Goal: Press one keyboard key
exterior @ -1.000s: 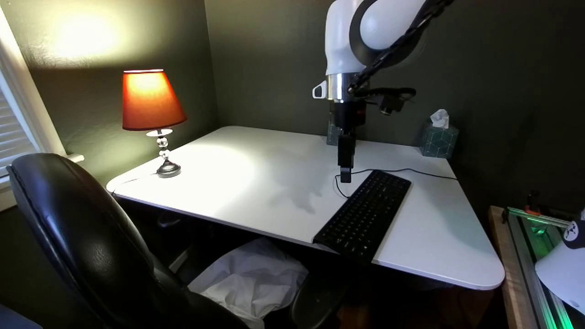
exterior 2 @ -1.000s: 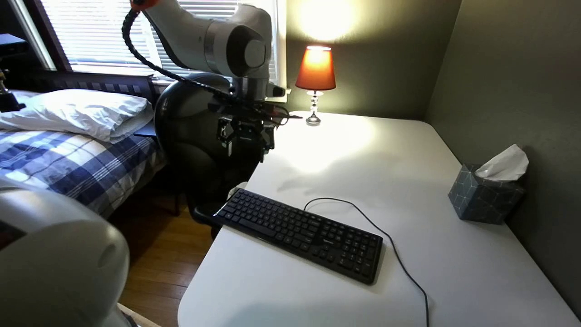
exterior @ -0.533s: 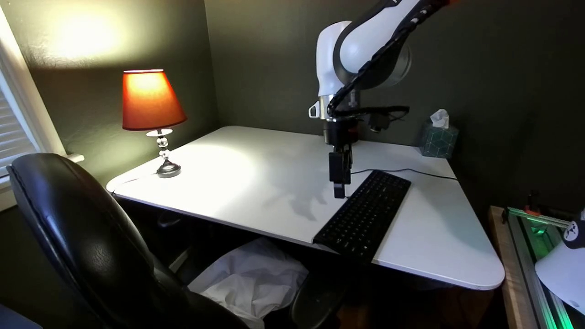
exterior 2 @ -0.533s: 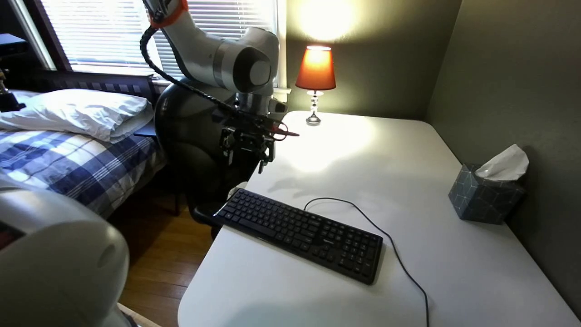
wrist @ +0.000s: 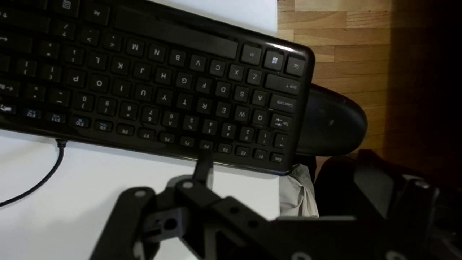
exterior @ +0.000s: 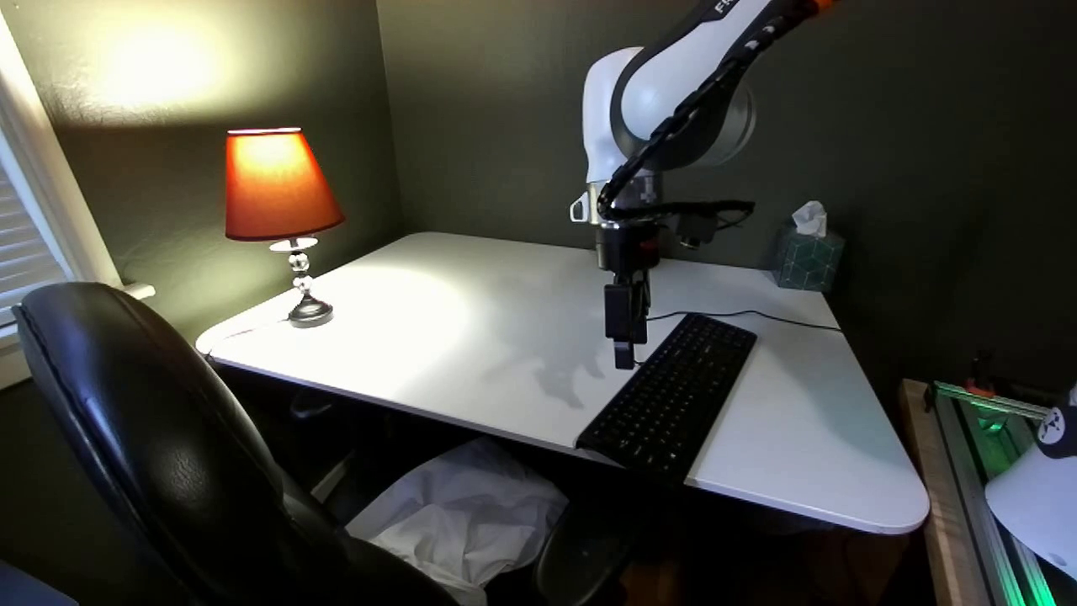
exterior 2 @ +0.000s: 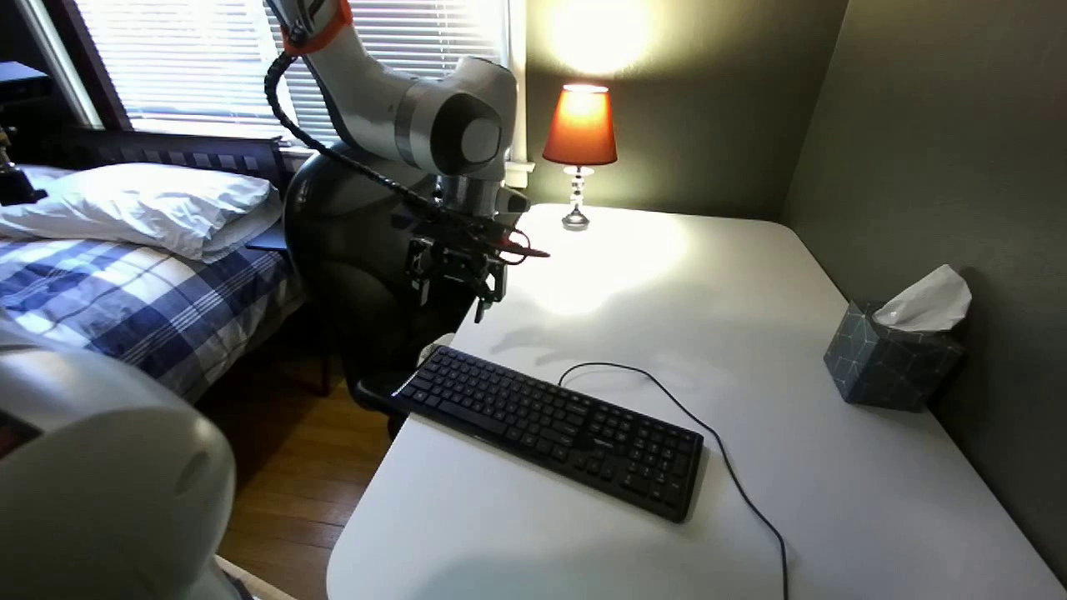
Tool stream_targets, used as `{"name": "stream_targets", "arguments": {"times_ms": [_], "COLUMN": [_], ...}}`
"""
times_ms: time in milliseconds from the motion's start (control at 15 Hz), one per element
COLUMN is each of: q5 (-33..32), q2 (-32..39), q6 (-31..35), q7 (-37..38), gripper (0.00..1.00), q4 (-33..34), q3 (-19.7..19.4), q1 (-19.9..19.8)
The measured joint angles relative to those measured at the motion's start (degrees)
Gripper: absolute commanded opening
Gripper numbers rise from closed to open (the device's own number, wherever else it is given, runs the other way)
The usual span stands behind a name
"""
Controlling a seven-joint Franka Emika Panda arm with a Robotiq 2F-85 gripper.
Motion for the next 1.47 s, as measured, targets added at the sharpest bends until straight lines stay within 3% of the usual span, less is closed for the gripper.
{"name": "stream_targets", "arguments": {"times_ms": [200,667,1467], "q5": [1.23,4.14,4.49], "q2": [1.10,4.40,8.09], "q6": [1.58,8.35,9.83], "q7": [0.00,0.22,2.79], "gripper": [0.49,0.00,0.00], "q4": [-0.05,-0.47,-0.45], "q3": [0.02,0.58,0.84], "q1": [-0.24,-1.10,-2.66]}}
